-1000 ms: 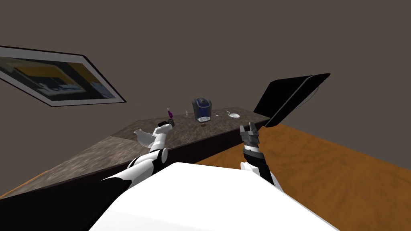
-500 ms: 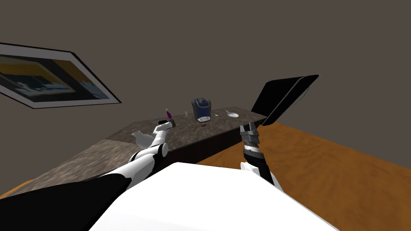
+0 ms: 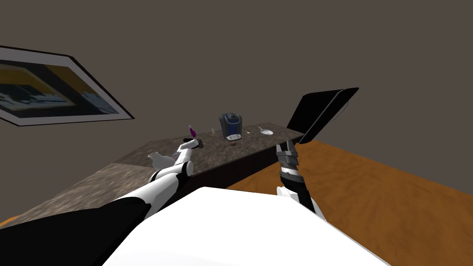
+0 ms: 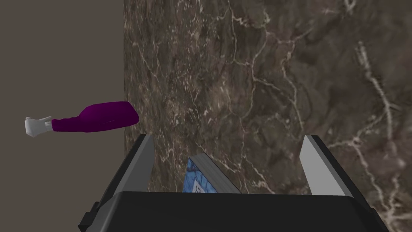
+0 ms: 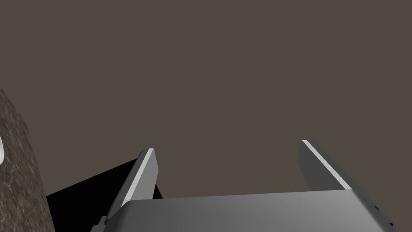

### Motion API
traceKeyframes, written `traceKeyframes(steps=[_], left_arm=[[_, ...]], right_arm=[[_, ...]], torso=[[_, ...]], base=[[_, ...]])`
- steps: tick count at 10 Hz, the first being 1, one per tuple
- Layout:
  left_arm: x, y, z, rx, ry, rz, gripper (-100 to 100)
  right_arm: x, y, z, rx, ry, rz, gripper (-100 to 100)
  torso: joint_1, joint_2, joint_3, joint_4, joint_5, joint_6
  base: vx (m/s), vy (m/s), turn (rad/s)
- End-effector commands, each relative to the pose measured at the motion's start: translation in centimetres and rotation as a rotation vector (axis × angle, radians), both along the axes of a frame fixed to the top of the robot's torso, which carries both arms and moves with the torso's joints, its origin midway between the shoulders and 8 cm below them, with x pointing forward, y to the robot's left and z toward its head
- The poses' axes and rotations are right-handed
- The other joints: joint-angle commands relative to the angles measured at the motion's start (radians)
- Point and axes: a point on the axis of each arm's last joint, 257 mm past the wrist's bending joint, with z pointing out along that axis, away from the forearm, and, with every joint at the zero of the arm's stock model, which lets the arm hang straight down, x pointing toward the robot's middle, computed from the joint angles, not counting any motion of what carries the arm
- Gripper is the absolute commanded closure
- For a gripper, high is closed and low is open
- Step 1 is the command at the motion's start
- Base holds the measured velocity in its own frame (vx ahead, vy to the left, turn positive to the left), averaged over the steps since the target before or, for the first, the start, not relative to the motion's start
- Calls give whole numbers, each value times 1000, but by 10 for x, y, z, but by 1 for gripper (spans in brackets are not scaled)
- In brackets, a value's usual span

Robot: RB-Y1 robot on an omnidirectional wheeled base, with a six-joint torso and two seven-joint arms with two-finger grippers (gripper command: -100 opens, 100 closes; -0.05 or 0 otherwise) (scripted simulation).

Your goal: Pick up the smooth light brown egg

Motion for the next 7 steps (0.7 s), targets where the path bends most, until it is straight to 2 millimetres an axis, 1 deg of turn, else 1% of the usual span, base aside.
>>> traceKeyframes(steps=[1, 6, 7], left_arm=[[-1, -1, -4, -5, 7, 0, -100], [-1, -1, -4, -5, 7, 0, -100], [-12, 14, -6, -23, 23, 25, -100]], right_arm=[[0, 0, 0, 0, 0, 0, 0], [0, 0, 0, 0, 0, 0, 0], [0, 0, 0, 0, 0, 0, 0]], torso=[[0, 0, 0, 0, 0, 0], [0, 0, 0, 0, 0, 0], [1, 0, 0, 0, 0, 0]], base=[[-6, 23, 45], [-1, 4, -4], [9, -5, 39]])
